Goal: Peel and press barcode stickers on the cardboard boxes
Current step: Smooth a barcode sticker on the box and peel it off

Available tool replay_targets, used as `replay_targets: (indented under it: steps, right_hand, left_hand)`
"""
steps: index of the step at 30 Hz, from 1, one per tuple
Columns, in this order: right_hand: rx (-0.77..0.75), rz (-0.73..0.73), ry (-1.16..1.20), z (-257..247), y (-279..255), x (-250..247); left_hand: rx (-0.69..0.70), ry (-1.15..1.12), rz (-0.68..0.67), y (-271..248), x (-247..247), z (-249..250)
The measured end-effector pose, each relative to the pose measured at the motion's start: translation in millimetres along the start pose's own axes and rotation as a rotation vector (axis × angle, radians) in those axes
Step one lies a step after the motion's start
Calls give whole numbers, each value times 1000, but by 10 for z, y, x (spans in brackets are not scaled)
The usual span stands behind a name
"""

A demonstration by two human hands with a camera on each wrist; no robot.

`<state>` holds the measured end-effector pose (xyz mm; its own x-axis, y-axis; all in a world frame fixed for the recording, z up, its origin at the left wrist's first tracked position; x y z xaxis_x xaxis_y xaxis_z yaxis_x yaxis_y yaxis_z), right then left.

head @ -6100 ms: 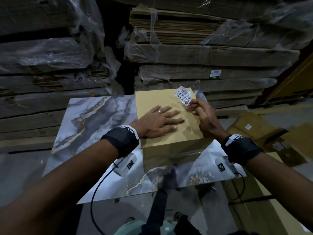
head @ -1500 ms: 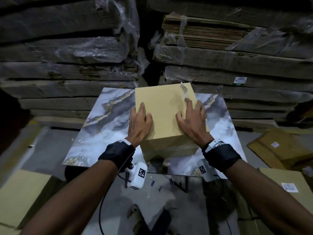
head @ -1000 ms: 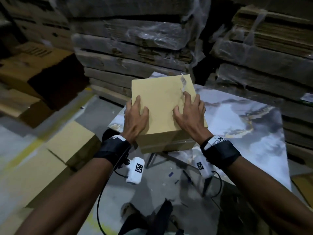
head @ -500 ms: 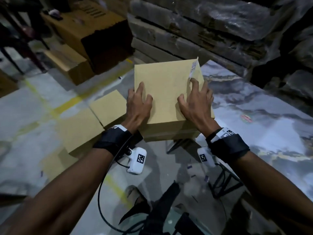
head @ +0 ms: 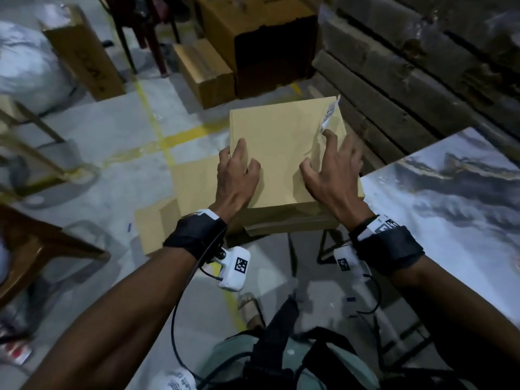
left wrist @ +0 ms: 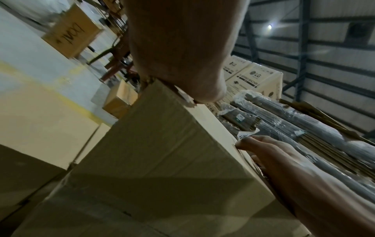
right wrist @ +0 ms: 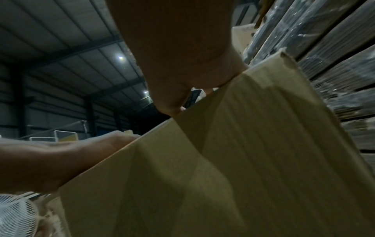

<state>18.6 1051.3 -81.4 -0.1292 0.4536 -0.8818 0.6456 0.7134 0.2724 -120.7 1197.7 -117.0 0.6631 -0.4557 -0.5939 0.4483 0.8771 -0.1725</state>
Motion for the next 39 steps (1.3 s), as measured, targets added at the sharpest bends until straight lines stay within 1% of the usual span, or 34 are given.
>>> replay_targets:
  steps: [5,10,20,23,29,31,35,39]
  right_hand:
    - [-122,-70,34,-441,220,317]
    - [-214,-163,108,-824,442,718]
    - [-341,-328,232,-1550,797,1569]
    - [-401,-395,279,-1747,871,1764]
    - [-483,-492,346,-2206,883,2094]
    - [-497,-518,367,-2403,846,2228]
    - [-469,-554,394,-2855,763,2522]
    - [-427,-556,422,-3286,682,2861]
  left_hand:
    - [-96,-22,62,177,-389,-363]
    - [-195,-13,163,324,-750,-691]
    - [-366,31,365,657,-1342,-1241]
    - [-428,44,419,733,-1504,-1426]
    - [-483,55,498,810,-1891,-1785]
    - [-484,68,517,854,-2068,-1945]
    - [-494,76,538,1015,-2452,-2362]
    - [-472,69,519,1224,-2788,-2880]
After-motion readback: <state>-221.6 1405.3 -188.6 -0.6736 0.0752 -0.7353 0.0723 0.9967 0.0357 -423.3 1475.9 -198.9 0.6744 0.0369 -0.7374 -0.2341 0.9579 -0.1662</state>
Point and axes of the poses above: each hand's wrist, its own y-axis towards the middle knuckle, its own x-axis out of the palm, z = x × y, the point moved 1 cm from there along y, towards the middle knuckle, and after that the axes turned 14 degrees about -x, right-handed, at the moved point
